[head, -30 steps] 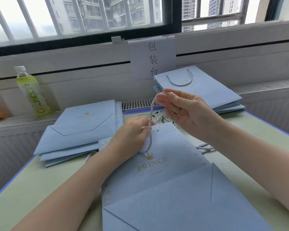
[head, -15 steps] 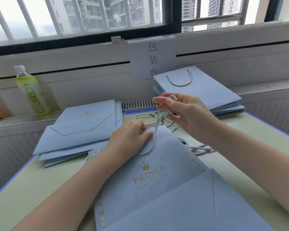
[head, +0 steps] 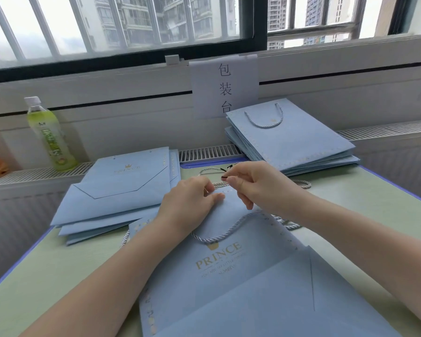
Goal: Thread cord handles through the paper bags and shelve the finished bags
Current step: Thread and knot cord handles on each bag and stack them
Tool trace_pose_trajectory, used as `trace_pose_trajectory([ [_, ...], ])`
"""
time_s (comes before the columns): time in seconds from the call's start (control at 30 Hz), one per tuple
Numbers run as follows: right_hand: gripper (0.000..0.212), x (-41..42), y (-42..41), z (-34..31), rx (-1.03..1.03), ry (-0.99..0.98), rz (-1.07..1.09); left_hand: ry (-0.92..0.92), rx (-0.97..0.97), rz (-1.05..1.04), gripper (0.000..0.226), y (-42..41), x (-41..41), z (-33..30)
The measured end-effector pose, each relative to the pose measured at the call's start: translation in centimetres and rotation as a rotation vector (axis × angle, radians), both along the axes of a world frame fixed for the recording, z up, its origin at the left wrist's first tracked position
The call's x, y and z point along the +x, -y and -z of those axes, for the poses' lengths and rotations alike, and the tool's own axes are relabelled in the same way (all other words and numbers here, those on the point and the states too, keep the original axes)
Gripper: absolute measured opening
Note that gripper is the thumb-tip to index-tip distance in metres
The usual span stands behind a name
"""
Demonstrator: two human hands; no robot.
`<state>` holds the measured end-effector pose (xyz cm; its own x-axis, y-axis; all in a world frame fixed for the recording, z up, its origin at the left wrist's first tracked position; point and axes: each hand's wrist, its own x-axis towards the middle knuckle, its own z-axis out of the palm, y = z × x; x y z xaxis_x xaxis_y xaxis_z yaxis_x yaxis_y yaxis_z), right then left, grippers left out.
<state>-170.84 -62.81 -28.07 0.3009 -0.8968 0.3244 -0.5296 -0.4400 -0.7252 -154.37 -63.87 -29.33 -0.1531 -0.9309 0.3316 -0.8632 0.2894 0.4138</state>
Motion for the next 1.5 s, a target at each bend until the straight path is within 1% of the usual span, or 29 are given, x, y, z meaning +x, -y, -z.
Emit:
trace_pose_trajectory([
  [0.07, 0.012, 0.0, 0.0, 0.4, -0.042, -0.106, 0.039, -0.014, -0.010, 0.011, 0.019, 0.1, 0.0, 0.0],
  [0.2, 0.014, 0.1, -0.5, 0.4, -0.304, -0.475, 0.130, -0.097, 0.011, 0.037, 0.014, 0.3, 0.1, 0.0],
  [0.27, 0.010, 0.1, -0.2, 0.5, -0.392, -0.623, 0.101, -0.144, 0.057, 0.052, 0.015, 0.4, 0.2, -0.1],
  [0.3, 0.009, 0.3, -0.2, 0.6, -0.467, -0.673, 0.055, -0.167, 0.092, 0.066, 0.015, 0.4, 0.2, -0.2],
  [0.33, 0.020, 0.5, -0.2, 0.7, -0.552, -0.712, -0.004, -0.187, 0.125, 0.087, 0.015, 0.4, 0.2, -0.4],
  [0.37, 0.033, 0.6, -0.1, 1.0, -0.624, -0.717, -0.053, -0.200, 0.149, 0.110, 0.014, 0.3, 0.1, -0.5],
  [0.4, 0.039, 0.7, -0.3, 1.0, -0.663, -0.697, -0.083, -0.202, 0.163, 0.127, 0.015, 0.2, 0.0, -0.7],
  [0.53, 0.032, 1.4, -1.3, 1.2, -0.741, -0.722, -0.112, -0.192, 0.190, 0.157, 0.024, -0.1, -0.1, -1.1],
  [0.6, 0.029, 1.5, -1.5, 1.0, -0.756, -0.747, -0.075, -0.187, 0.200, 0.160, 0.025, -0.2, -0.1, -1.2],
  [0.63, 0.032, 1.5, -1.4, 1.1, -0.780, -0.747, -0.050, -0.186, 0.200, 0.163, 0.025, -0.2, -0.1, -1.2],
  [0.7, 0.043, 1.6, -1.4, 1.1, -0.818, -0.744, -0.019, -0.183, 0.191, 0.171, 0.024, -0.3, -0.2, -1.3],
  [0.77, 0.044, 1.7, -1.4, 1.2, -0.839, -0.739, -0.009, -0.181, 0.178, 0.183, 0.030, -0.4, -0.3, -1.4],
  [0.83, 0.034, 1.8, -1.4, 1.2, -0.790, -0.747, -0.011, -0.185, 0.179, 0.188, 0.036, -0.5, -0.3, -1.5],
  [0.87, 0.034, 1.8, -1.4, 1.4, -0.734, -0.738, -0.013, -0.193, 0.191, 0.188, 0.036, -0.6, -0.3, -1.5],
  [0.93, 0.032, 1.8, -1.4, 1.6, -0.623, -0.695, -0.035, -0.223, 0.223, 0.177, 0.030, -0.6, -0.3, -1.5],
  [1.03, 0.002, 1.6, -1.4, 1.2, -0.554, -0.693, -0.016, -0.267, 0.270, 0.147, 0.012, -0.4, -0.2, -1.5],
  [1.07, 0.007, 1.5, -1.3, 1.0, -0.560, -0.692, -0.009, -0.275, 0.277, 0.132, 0.009, -0.4, -0.3, -1.5],
  [1.13, 0.009, 1.4, -1.3, 0.8, -0.553, -0.669, 0.005, -0.280, 0.277, 0.101, 0.012, -0.3, -0.4, -1.6],
  [1.2, 0.008, 1.5, -1.2, 0.9, -0.532, -0.564, 0.020, -0.268, 0.264, 0.084, 0.019, -0.3, -0.5, -1.8],
  [1.3, 0.017, 1.7, -0.8, 1.1, -0.427, -0.423, 0.054, -0.291, 0.273, 0.077, 0.028, -0.4, -0.5, -2.0],
  [1.37, 0.022, 1.7, -0.7, 1.0, -0.364, -0.369, 0.044, -0.332, 0.304, 0.058, 0.036, -0.5, -0.5, -2.1],
  [1.43, 0.024, 1.7, -0.8, 0.9, -0.327, -0.339, 0.044, -0.356, 0.362, 0.020, 0.033, -0.5, -0.7, -2.2],
  [1.5, 0.021, 1.8, -0.9, 0.8, -0.337, -0.349, 0.054, -0.388, 0.430, -0.021, 0.024, -0.5, -0.7, -2.5],
])
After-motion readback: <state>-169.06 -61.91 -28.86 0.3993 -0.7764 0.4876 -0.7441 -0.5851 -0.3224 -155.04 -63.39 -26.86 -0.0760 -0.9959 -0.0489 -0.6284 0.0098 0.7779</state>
